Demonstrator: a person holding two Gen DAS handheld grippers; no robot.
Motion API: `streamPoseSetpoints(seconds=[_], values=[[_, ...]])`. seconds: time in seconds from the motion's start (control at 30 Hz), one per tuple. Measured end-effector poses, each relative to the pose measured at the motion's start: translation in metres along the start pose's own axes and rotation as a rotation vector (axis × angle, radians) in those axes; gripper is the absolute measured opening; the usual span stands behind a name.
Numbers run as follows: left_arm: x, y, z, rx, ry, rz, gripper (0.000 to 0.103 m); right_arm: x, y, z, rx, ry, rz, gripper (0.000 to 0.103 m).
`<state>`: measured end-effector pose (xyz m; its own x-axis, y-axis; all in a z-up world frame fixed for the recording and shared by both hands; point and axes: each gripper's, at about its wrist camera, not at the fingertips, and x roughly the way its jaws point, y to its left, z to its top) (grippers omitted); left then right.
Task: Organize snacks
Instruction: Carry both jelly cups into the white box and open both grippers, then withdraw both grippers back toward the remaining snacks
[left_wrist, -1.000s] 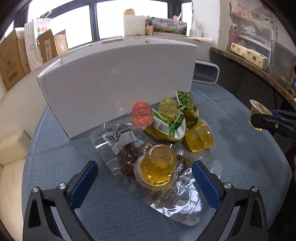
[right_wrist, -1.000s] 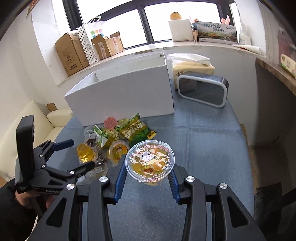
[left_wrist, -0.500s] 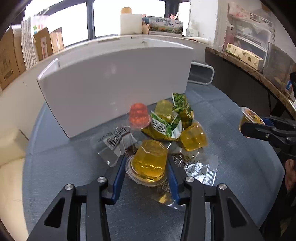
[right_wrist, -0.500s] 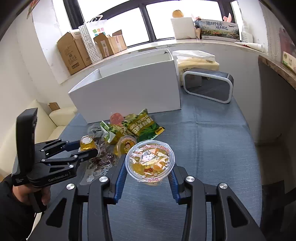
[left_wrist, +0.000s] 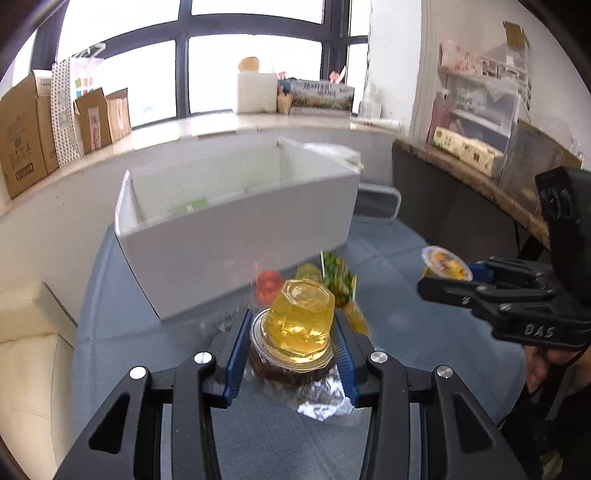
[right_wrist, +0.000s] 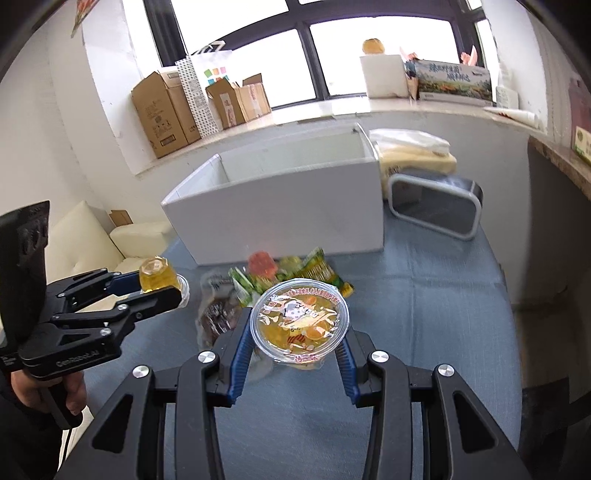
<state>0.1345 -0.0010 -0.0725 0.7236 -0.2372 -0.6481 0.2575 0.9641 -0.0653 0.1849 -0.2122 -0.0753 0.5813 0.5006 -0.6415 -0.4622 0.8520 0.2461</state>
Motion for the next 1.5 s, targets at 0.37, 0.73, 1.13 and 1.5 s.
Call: streamPoseSetpoints(seconds=[0.37, 0.73, 1.13, 1.5], values=[[-0.018, 0.037, 0.059, -0.023, -0.11, 0.055, 0.046, 0.018, 0.02, 0.075, -0.065, -0.072, 0.028, 0.045], [0.048, 0.092, 0.11, -0.05, -0.087, 0.102, 0.046, 0.097, 0.001, 0.153, -0.031, -0.021, 0.002, 0.046], [0.079, 0.112, 0.105, -0.098, 0.009, 0.156, 0.103, 0.106, -0.035, 0.148, 0.09, 0.0, -0.05, 0.103], [0.044, 0.098, 0.094, -0.12, -0.006, 0.178, 0.103, 0.059, -0.023, 0.112, 0.066, -0.047, 0.009, 0.103]])
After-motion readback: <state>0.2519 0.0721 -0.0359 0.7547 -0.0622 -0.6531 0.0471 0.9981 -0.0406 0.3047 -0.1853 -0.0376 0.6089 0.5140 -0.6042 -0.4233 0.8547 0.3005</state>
